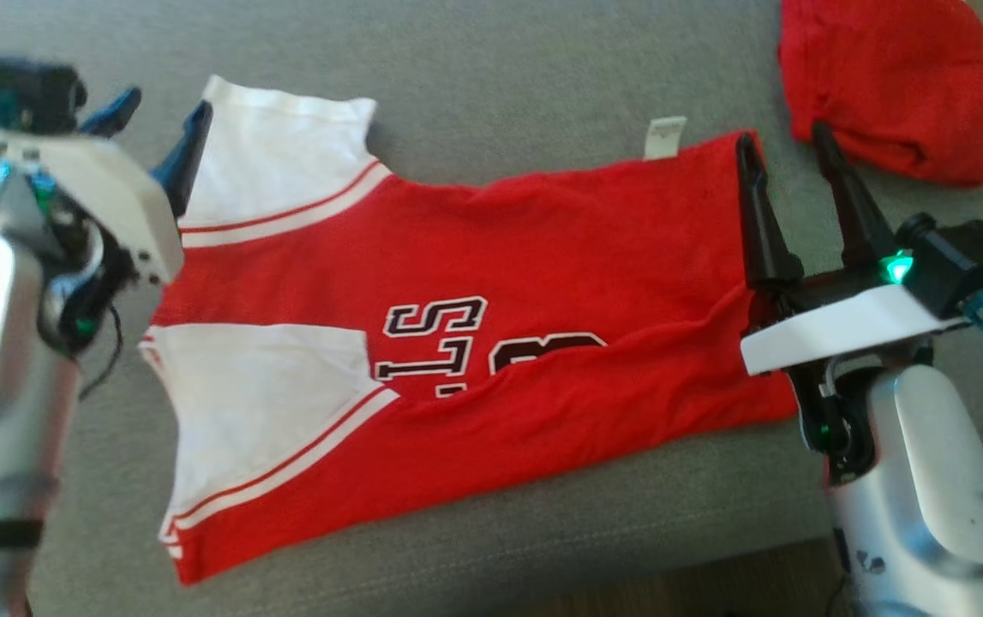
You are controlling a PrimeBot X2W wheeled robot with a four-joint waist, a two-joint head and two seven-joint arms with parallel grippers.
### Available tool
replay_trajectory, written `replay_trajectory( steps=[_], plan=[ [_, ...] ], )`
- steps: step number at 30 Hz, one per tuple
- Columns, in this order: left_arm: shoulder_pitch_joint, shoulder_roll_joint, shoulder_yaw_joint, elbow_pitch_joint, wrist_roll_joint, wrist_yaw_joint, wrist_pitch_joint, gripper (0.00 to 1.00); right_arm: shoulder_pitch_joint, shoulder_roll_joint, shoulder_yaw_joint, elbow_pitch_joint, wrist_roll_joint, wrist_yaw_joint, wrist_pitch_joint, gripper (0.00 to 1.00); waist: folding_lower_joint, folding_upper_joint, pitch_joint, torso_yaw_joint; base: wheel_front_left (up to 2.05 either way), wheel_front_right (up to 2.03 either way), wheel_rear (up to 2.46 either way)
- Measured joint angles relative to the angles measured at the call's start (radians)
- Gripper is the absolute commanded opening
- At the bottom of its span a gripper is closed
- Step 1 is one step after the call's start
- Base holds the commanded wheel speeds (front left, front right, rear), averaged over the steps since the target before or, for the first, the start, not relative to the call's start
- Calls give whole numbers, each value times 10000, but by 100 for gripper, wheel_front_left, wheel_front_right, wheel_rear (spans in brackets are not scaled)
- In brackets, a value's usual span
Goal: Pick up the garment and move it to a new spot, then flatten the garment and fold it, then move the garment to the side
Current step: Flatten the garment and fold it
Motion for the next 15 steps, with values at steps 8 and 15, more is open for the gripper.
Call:
replay_trajectory(
  steps=[8, 15],
  plan=[
    [-1908, 1087, -759, 1252, -765, -58, 1400, 100, -213, -2, 280, 29, 322, 0, -443, 100, 1, 0, 777, -748, 0, 0, 0],
    [-2494, 1450, -1501, 2151, -846, -59, 1987, 100, -464, -2, 389, 130, 579, 0, -796, 100, 1, 0, 1232, -1330, 0, 0, 0]
  ],
)
